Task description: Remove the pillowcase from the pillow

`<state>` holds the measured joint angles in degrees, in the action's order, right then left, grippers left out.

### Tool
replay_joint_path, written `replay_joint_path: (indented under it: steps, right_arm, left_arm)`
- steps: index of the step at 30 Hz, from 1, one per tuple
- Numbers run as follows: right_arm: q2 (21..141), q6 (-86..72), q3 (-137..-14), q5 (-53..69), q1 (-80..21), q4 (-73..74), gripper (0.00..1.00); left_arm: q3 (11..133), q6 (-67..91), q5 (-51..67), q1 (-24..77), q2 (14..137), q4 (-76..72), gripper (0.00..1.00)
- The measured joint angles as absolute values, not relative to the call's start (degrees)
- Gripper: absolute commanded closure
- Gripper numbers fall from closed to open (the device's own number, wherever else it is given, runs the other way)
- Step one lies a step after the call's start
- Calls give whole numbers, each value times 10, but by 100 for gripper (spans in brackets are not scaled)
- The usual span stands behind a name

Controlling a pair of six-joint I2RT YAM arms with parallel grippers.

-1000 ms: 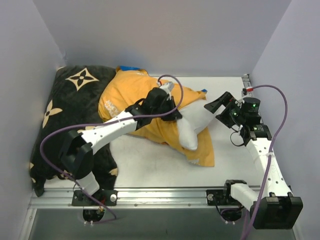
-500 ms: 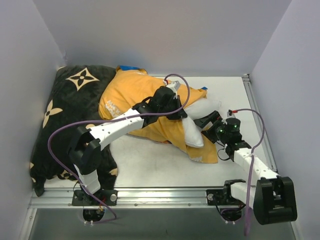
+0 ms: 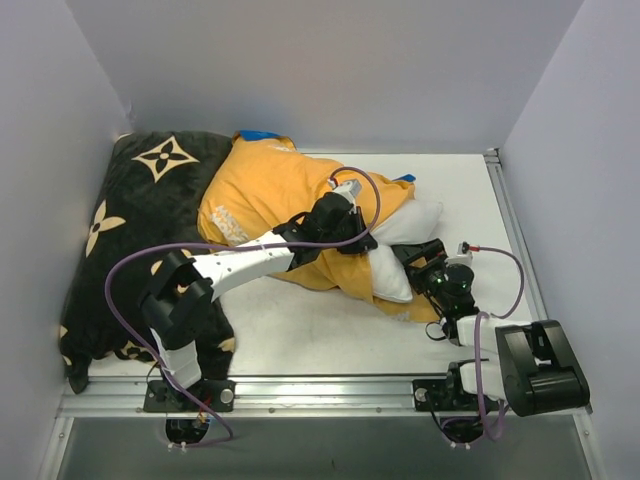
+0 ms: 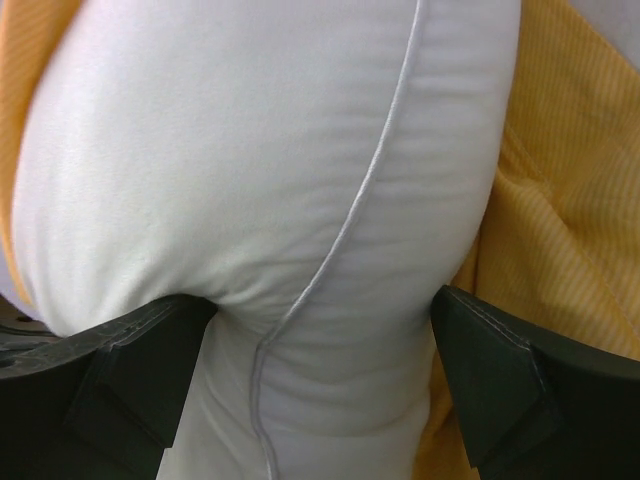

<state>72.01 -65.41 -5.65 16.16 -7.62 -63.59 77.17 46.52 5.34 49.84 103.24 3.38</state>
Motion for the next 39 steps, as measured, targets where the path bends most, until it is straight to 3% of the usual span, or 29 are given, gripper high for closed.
replay_joint_path:
  steps: [12, 19, 21, 22, 25, 28, 29, 30, 33, 39]
  right_arm:
    - [661, -628, -51, 116, -76, -615, 0]
    - [709, -607, -99, 131, -74, -580, 2]
    - [744, -600, -129, 153, -70, -574, 15]
    - [757, -598, -141, 165, -68, -572, 41]
    - [776, -589, -174, 200, -62, -538, 100]
    - [753, -580, -206, 224, -58, -455, 100]
    - [736, -570, -219, 221, -57, -407, 100]
    - [714, -557, -234, 215, -55, -354, 100]
    - [653, -523, -280, 205, -50, -223, 100]
    - [593, -483, -365, 232, -13, -84, 100]
  left_arm:
    - [828, 463, 76, 506, 1112, 23, 100]
    - [835, 442, 79, 511, 1117, 30, 100]
    - [836, 431, 79, 511, 1117, 29, 100]
    - [836, 426, 77, 511, 1117, 27, 100]
    - [836, 411, 75, 510, 1117, 27, 100]
    - [836, 395, 76, 509, 1113, 30, 65]
    - [836, 391, 80, 507, 1109, 34, 46]
    - [836, 385, 85, 506, 1101, 41, 36]
    - [839, 372, 97, 499, 1068, 63, 25]
    - [860, 336, 65, 487, 983, 113, 23]
